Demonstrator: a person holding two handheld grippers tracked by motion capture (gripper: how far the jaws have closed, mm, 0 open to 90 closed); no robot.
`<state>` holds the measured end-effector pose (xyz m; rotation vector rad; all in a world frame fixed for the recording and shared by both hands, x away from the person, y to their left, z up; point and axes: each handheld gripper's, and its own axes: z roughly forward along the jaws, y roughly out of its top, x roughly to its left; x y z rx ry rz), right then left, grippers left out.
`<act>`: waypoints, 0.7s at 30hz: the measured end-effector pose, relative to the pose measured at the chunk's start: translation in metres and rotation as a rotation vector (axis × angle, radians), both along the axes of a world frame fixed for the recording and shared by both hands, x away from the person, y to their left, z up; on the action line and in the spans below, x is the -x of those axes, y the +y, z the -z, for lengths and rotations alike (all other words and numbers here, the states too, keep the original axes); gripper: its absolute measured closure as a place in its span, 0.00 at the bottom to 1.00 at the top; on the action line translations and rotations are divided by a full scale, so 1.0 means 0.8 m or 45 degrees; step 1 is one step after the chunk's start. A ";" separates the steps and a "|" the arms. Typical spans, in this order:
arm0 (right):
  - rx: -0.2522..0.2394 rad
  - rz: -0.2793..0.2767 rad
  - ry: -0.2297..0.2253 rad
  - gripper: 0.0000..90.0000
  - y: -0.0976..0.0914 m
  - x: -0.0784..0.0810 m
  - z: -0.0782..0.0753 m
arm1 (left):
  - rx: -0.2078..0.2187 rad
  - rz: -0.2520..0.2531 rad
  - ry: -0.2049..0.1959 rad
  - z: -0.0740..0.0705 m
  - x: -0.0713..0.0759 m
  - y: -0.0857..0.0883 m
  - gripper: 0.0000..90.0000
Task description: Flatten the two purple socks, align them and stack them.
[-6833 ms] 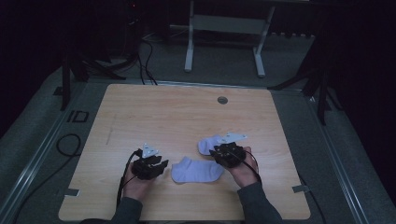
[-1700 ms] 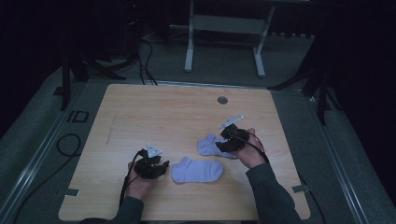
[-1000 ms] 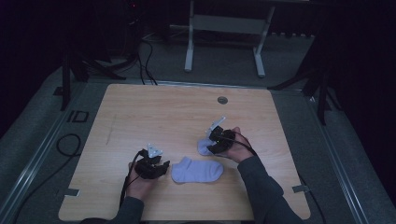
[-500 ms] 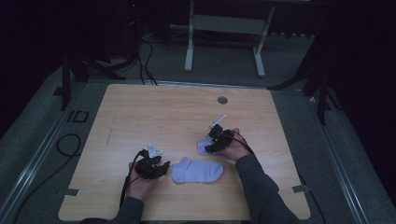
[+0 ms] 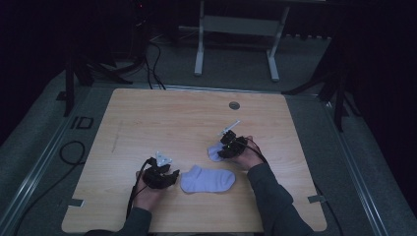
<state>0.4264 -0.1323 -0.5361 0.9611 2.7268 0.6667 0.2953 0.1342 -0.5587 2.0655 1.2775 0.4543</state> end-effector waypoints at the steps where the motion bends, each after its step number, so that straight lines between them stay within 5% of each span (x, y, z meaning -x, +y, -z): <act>1: 0.000 0.001 -0.001 0.75 0.000 0.000 0.000 | 0.001 -0.001 0.000 0.000 0.000 0.000 0.63; 9: -0.003 0.034 -0.010 0.92 -0.002 -0.002 0.000 | 0.000 0.003 -0.001 0.000 0.000 -0.001 0.63; 21: -0.005 0.067 -0.001 0.95 -0.001 -0.004 0.000 | -0.001 0.005 -0.002 0.000 0.000 -0.001 0.63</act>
